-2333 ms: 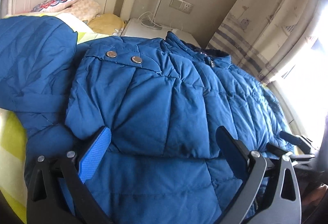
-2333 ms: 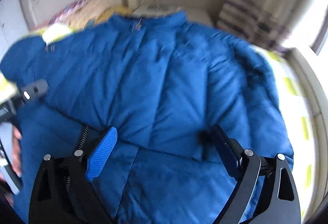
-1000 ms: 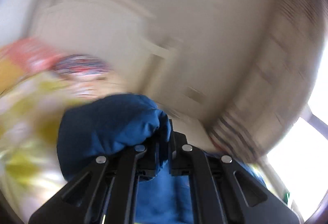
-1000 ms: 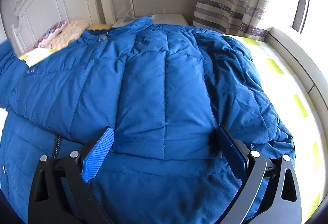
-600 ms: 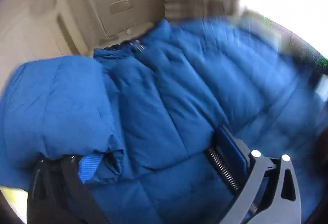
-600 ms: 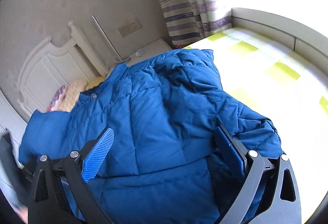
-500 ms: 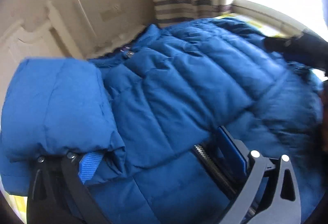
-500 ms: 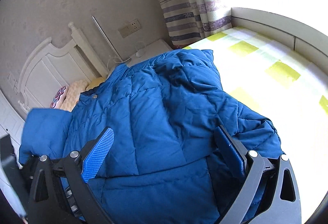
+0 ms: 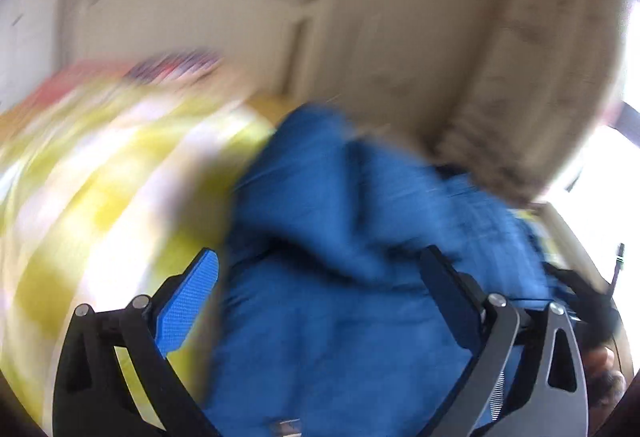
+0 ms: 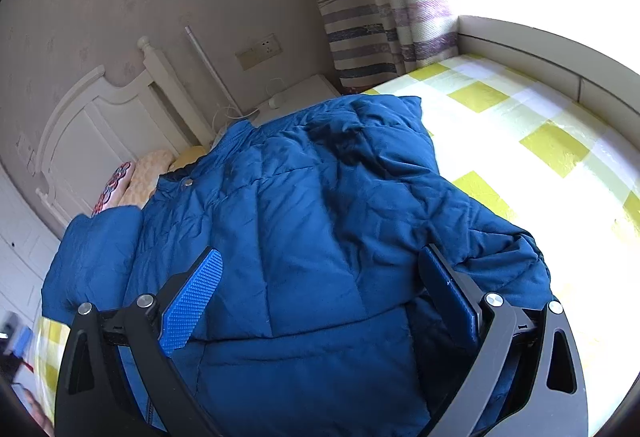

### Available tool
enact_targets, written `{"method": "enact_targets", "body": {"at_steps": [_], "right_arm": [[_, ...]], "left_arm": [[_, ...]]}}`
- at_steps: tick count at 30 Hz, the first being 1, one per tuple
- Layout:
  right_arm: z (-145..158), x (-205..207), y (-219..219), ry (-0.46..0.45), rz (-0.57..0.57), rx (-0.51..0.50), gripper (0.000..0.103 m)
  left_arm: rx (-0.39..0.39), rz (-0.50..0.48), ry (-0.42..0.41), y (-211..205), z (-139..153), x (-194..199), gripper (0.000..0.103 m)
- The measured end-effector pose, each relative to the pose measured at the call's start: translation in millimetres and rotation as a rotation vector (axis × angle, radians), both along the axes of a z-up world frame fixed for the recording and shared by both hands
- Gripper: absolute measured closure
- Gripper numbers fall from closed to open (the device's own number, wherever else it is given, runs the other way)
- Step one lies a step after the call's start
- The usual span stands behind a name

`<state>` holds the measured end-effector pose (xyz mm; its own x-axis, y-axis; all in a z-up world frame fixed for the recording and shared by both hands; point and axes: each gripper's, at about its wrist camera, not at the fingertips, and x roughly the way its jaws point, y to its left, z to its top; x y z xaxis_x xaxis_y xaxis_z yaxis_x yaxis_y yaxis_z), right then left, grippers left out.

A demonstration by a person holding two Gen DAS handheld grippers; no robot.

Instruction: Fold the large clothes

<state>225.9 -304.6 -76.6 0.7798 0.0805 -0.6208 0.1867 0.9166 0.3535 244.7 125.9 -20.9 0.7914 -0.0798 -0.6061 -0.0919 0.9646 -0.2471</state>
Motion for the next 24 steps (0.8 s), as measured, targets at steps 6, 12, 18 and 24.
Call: {"method": "enact_targets", "body": {"at_steps": [6, 12, 18, 24], "right_arm": [[2, 2, 20, 0.006, 0.063, -0.080, 0.014], [10, -1, 43, -0.017, 0.091, -0.189, 0.021], [29, 0, 145, -0.071, 0.381, -0.446, 0.022], [29, 15, 261, -0.098, 0.579, -0.770, 0.022]], "left_arm": [[0.096, 0.041, 0.139, 4, -45, 25, 0.004], [0.140, 0.042, 0.244, -7, -70, 50, 0.003], [0.127, 0.042, 0.252, -6, -75, 56, 0.003], [0.073, 0.077, 0.227, 11, -72, 44, 0.003]]}}
